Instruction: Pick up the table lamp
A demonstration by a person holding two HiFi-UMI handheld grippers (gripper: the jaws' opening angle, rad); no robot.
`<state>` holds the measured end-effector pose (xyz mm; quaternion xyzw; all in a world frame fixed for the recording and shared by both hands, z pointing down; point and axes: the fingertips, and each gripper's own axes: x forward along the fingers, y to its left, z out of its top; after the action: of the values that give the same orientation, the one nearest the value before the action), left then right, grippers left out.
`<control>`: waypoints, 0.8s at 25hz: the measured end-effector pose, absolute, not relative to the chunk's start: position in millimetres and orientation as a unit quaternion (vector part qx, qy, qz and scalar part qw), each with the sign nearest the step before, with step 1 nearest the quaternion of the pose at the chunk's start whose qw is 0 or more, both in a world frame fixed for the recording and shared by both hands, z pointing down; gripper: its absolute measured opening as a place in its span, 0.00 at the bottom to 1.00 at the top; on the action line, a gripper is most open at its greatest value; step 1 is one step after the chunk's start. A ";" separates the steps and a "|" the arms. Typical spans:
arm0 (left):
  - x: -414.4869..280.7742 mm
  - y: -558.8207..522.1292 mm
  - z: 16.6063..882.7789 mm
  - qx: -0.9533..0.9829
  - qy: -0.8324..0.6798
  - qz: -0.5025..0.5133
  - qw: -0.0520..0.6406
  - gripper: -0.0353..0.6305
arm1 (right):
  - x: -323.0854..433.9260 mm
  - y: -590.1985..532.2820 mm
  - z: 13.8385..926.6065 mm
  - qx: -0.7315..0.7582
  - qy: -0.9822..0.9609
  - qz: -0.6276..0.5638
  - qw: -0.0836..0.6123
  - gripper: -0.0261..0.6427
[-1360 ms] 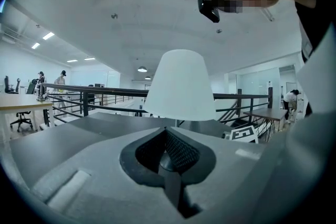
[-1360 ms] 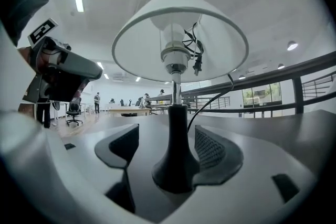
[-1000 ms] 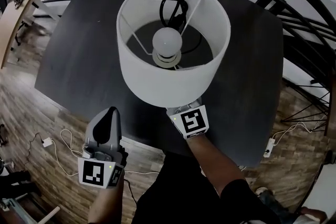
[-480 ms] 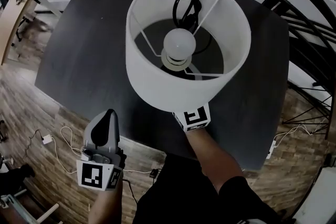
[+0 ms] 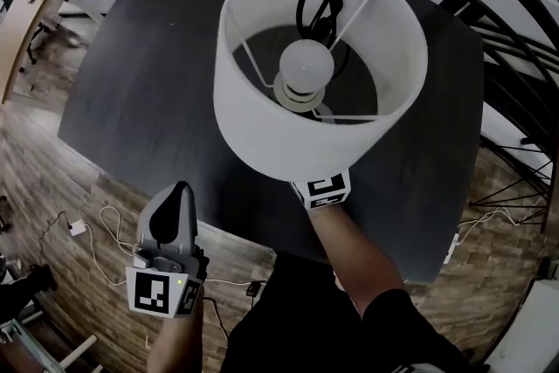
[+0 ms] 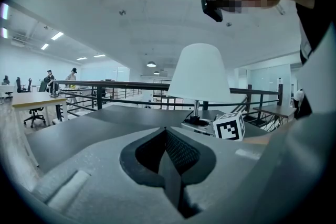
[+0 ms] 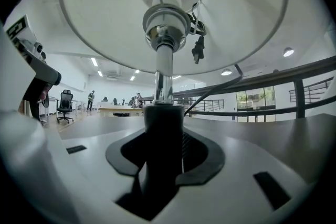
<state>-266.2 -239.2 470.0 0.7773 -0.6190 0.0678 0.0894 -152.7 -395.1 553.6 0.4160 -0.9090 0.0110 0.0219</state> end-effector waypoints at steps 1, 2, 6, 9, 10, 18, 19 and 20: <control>-265.6 -240.2 468.5 0.778 -0.619 0.064 0.085 0.06 | -152.8 -395.0 553.9 0.416 -0.909 0.012 0.021 0.26; -264.4 -240.7 467.3 0.779 -0.619 0.062 0.082 0.06 | -152.3 -394.8 553.9 0.415 -0.909 0.013 0.020 0.26; -255.4 -239.9 467.9 0.783 -0.611 0.069 0.093 0.06 | -152.1 -391.5 552.8 0.410 -0.912 0.016 0.021 0.26; -239.3 -243.3 467.7 0.802 -0.586 0.086 0.078 0.06 | -153.8 -388.7 552.6 0.408 -0.913 0.019 0.018 0.27; -230.9 -244.3 468.0 0.808 -0.577 0.092 0.078 0.06 | -153.9 -387.6 552.7 0.407 -0.913 0.020 0.017 0.29; -191.1 -250.7 472.0 0.827 -0.551 0.087 0.075 0.06 | -156.2 -390.5 551.3 0.411 -0.912 0.008 0.002 0.29; -188.5 -249.7 474.6 0.827 -0.549 0.089 0.076 0.06 | -156.1 -390.1 550.4 0.413 -0.911 0.007 -0.001 0.29; -186.0 -248.7 477.1 0.828 -0.548 0.091 0.076 0.06 | -155.6 -389.7 549.3 0.415 -0.910 0.006 -0.005 0.29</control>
<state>-186.0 -248.7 477.1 0.8282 -0.5478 0.0909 0.0758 -155.6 -389.7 549.3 0.4151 -0.9098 0.0057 -0.0048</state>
